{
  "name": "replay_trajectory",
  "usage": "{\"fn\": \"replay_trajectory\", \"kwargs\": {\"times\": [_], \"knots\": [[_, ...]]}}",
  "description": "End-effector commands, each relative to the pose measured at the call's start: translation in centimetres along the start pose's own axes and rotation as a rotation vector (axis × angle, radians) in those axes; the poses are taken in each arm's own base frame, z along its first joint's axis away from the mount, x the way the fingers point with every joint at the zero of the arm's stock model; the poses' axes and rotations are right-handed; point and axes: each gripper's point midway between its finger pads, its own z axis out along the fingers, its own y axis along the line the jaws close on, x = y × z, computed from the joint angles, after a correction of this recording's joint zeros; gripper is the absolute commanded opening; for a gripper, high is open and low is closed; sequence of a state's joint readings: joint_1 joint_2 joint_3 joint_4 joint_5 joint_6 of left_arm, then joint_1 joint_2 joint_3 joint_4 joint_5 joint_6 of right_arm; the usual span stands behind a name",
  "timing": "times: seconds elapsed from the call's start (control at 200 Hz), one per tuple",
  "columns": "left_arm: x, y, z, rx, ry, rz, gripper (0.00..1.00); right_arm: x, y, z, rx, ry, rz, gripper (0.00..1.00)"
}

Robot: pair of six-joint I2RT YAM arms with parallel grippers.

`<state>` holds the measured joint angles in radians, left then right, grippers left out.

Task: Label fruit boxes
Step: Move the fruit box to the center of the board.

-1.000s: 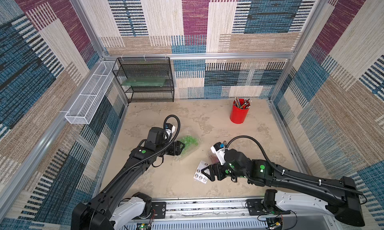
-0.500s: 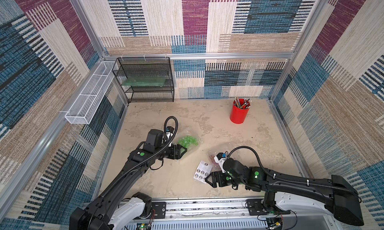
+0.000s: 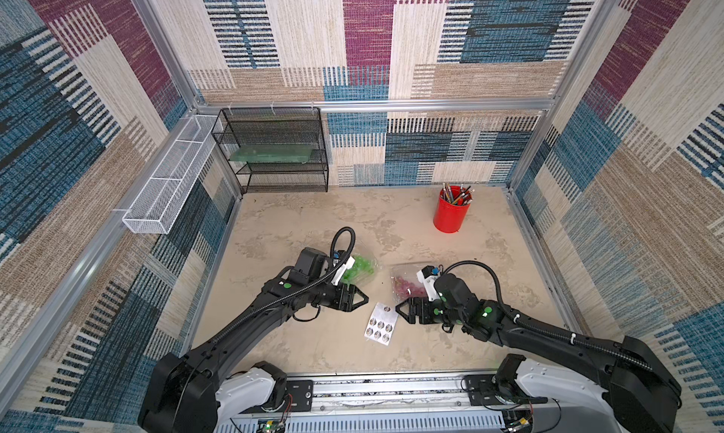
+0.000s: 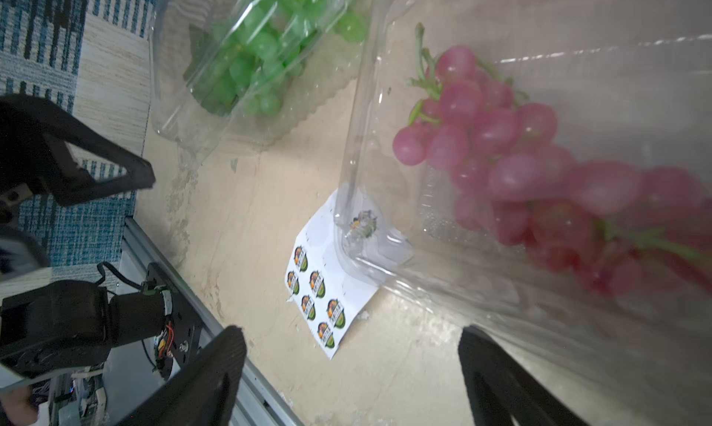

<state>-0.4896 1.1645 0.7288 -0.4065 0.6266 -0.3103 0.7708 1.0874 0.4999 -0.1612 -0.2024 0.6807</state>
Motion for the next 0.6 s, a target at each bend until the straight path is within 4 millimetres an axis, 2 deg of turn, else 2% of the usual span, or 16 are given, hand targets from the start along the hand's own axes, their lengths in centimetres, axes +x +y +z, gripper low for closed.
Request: {"fn": "replay_trajectory", "kwargs": {"times": [0.0, 0.22, 0.336, 0.461, 0.596], "knots": [[-0.2, 0.9, 0.6, -0.034, -0.005, 0.012, 0.72, -2.3, 0.6, -0.1, -0.033, -0.052, -0.084, 0.91], [-0.7, 3.7, 0.6, -0.186, -0.038, -0.005, 0.73, -4.9, -0.7, -0.5, -0.005, -0.099, -0.109, 0.92], [-0.8, 4.7, 0.5, -0.241, -0.035, -0.007, 0.73, -5.1, 0.4, -1.6, -0.034, -0.102, -0.121, 0.92], [-1.2, 5.2, 0.4, -0.278, -0.046, -0.005, 0.74, -3.7, 2.1, -2.5, -0.100, -0.099, -0.086, 0.88], [-2.1, 2.9, 0.0, -0.175, -0.089, 0.024, 0.74, -0.2, 3.4, -2.1, -0.178, -0.050, 0.005, 0.82]]}}
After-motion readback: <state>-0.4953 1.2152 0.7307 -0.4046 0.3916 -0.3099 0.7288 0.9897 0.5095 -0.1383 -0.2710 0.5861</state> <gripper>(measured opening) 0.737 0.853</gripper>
